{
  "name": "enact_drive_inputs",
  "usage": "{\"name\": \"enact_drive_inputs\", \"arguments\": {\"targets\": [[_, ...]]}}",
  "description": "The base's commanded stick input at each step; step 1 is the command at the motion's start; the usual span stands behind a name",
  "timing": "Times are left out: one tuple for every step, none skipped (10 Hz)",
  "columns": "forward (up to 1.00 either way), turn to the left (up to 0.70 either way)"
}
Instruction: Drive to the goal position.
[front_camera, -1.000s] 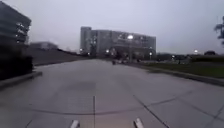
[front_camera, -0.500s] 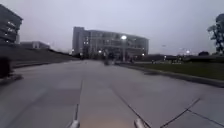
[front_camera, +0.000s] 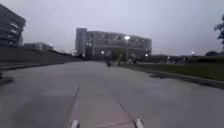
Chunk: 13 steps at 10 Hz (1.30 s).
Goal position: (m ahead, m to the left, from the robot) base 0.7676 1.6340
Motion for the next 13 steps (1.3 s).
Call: {"name": "enact_drive_inputs", "arguments": {"targets": [[1.0, 0.0], [1.0, 0.0], [1.0, 0.0], [1.0, 0.0], [1.0, 0.0], [1.0, 0.0], [1.0, 0.0], [1.0, 0.0], [1.0, 0.0], [1.0, 0.0], [1.0, 0.0], [1.0, 0.0], [1.0, 0.0]]}}
